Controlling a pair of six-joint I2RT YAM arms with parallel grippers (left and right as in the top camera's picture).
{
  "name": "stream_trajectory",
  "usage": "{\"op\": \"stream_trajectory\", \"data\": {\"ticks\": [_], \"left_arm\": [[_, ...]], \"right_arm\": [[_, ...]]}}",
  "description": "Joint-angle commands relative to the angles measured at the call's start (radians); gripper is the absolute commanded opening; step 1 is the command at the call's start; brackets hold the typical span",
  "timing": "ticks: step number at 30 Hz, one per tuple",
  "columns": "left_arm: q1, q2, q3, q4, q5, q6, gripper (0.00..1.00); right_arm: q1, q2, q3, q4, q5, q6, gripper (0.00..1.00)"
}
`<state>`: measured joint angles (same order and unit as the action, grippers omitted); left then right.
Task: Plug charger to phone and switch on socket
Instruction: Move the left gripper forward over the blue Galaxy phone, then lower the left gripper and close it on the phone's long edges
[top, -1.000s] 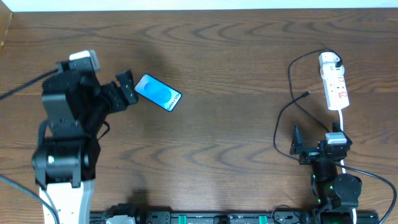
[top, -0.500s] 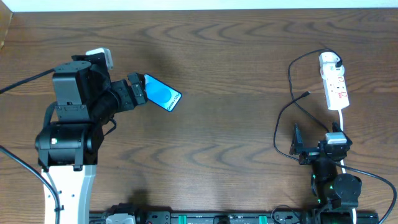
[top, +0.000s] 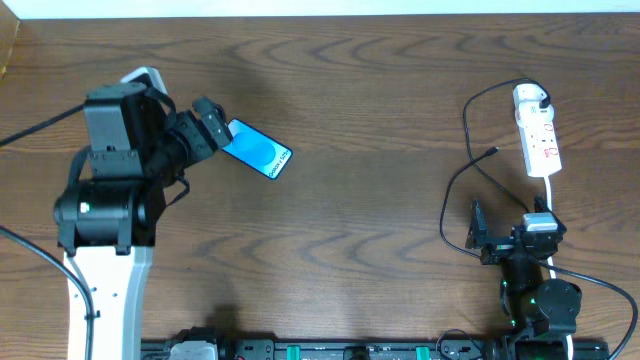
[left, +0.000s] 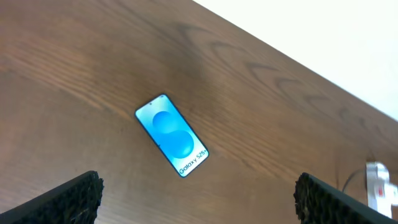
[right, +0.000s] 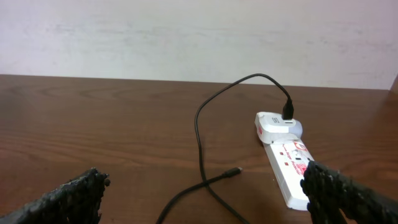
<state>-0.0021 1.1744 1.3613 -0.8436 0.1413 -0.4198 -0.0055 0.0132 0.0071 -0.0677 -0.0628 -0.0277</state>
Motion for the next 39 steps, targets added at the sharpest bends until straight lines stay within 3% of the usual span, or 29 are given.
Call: {"op": "stream_trajectory", "data": {"ticks": [1,9,16,31,39], "left_arm": [[-0.028,0.066,0.103,-0.036,-0.098,-0.118,0.98],[-0.083,0.252,0.336,-0.155,-0.166,-0.220,0.99],[-0.083,0.409,0.486,-0.240,-0.191,-0.387,1.00],[-0.082,0.739,0.497,-0.282,-0.070,-0.543,0.99],[-0.083,0.857,0.493,-0.331,-0.064,-0.547,0.99]], "right_arm": [[-0.008,0.000,-0.002,-0.004,0.005,-0.011,0.99],[-0.008,0.000,-0.002,-0.004,0.005,-0.011,0.99],[-0.008,0.000,-0.002,-0.004,0.005,-0.011,0.99],[-0.008,0.000,-0.002,-0.004,0.005,-0.011,0.99],[-0.008,0.000,-0.002,-0.004,0.005,-0.011,0.99]]}}
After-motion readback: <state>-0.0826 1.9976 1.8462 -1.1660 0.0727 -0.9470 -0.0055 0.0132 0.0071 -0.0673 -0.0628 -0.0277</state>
